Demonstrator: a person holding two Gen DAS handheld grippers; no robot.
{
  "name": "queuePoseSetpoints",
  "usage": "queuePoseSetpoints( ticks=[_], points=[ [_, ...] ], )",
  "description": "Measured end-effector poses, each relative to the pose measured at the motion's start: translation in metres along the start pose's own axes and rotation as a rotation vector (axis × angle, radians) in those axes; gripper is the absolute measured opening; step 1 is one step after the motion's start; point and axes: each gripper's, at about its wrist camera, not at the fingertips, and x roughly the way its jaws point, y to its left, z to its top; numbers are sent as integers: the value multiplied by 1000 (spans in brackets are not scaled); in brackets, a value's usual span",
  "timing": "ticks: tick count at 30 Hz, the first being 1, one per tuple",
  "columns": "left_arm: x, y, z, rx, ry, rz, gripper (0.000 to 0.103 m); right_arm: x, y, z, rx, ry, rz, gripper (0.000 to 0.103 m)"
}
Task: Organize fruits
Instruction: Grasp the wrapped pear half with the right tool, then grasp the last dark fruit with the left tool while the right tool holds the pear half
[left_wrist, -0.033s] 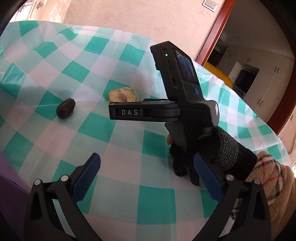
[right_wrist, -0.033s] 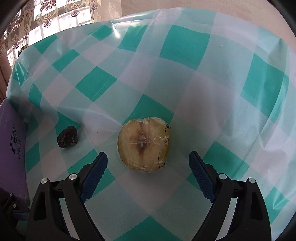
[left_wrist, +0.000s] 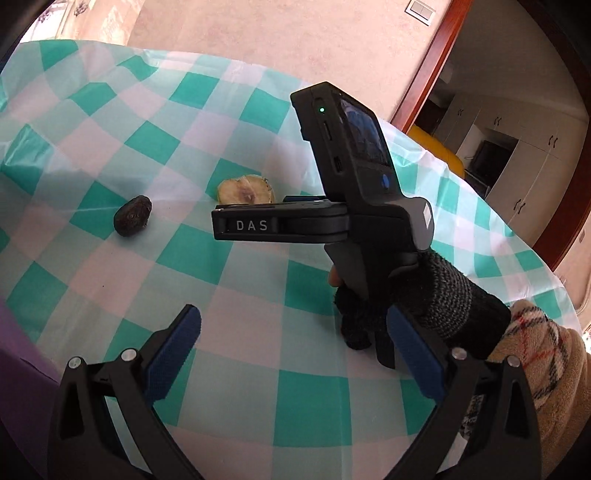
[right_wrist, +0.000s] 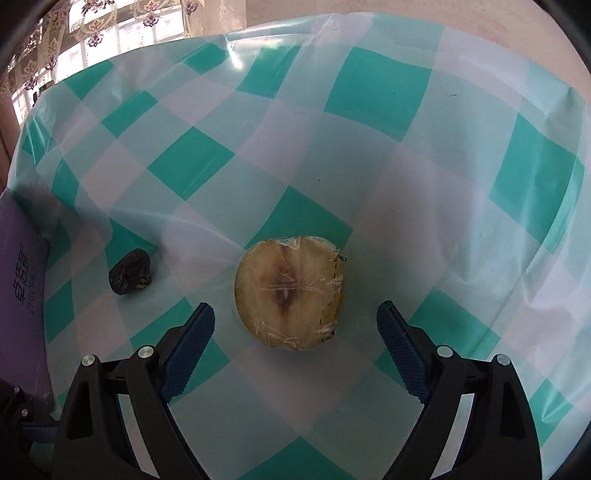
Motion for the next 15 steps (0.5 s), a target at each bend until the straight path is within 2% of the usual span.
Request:
queuePoseSetpoints(
  ticks=[6,7,10,15],
  points=[
    [0,-2,1,15,-16,11,101,13,26,10,-109,28,-100,78],
    [-1,-1,2,10,-19,14,101,13,27,10,-105,28,-103,77],
    [0,5,4,-26,-22,16,101,8,22,7,-67,15,-114,57],
    [1,10,4,-51,-24,23,101,-16,5,-12,30,-18,-138,57]
  ],
)
